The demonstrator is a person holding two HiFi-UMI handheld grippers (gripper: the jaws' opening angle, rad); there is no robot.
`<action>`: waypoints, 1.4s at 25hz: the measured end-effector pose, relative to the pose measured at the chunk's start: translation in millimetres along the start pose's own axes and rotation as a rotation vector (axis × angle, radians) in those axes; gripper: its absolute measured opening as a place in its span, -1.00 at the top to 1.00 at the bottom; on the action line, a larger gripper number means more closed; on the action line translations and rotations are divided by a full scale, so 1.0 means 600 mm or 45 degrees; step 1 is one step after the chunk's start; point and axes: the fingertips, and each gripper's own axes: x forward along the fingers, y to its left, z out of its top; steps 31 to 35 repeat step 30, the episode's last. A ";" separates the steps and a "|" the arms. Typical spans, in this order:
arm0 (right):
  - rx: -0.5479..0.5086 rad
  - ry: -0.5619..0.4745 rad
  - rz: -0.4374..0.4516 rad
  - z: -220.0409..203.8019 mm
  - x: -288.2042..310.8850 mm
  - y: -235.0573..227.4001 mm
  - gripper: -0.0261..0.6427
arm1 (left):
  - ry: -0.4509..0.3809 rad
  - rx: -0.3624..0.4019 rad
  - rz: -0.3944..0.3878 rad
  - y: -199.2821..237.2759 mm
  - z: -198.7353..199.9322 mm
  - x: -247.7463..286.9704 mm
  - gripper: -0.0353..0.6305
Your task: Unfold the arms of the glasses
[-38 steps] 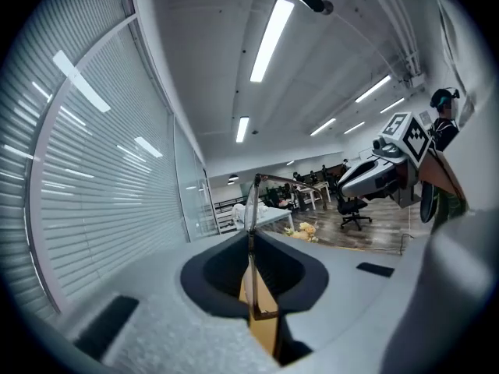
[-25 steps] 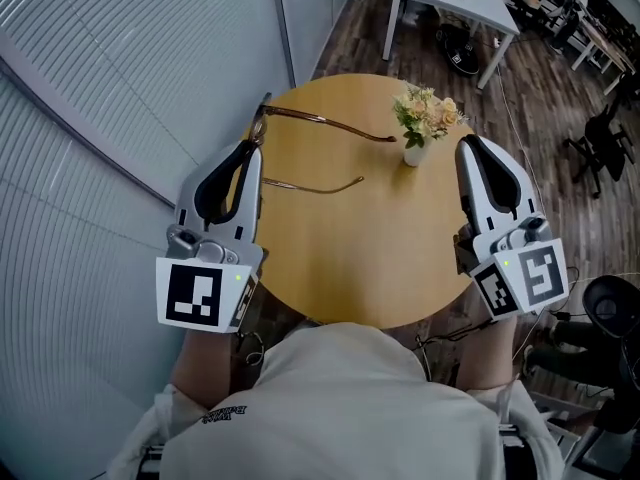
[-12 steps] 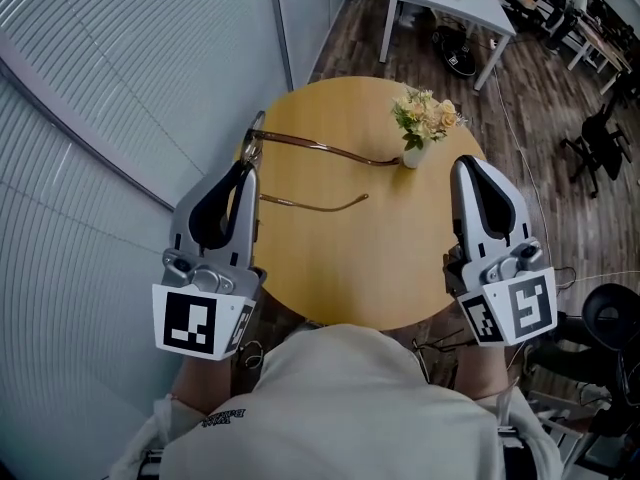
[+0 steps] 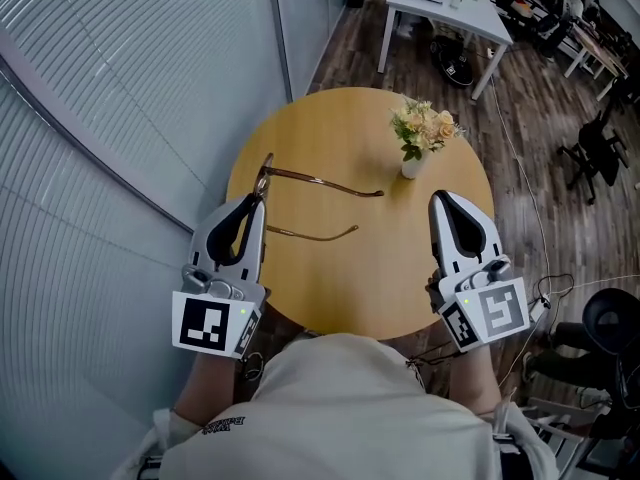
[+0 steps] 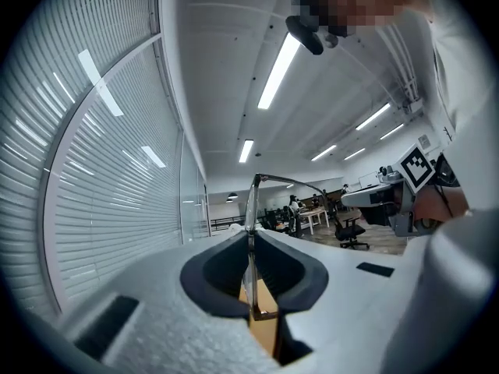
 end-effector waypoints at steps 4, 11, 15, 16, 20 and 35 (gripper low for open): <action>0.005 0.029 0.010 -0.011 -0.006 0.007 0.83 | 0.031 -0.019 -0.010 -0.002 -0.011 -0.003 0.77; -0.037 0.070 0.020 -0.020 -0.012 -0.001 0.83 | 0.049 -0.028 -0.004 -0.007 -0.023 -0.002 0.77; -0.050 0.112 0.041 -0.033 -0.015 0.000 0.83 | 0.069 -0.045 -0.012 -0.012 -0.035 -0.001 0.77; -0.052 0.121 0.046 -0.036 -0.017 0.002 0.83 | 0.071 -0.047 -0.013 -0.014 -0.036 -0.001 0.77; -0.056 0.144 0.063 -0.045 -0.024 0.008 0.83 | 0.071 -0.046 -0.010 -0.019 -0.037 -0.005 0.77; -0.068 0.162 0.082 -0.061 -0.043 0.008 0.83 | 0.067 -0.067 -0.027 -0.043 -0.047 -0.003 0.77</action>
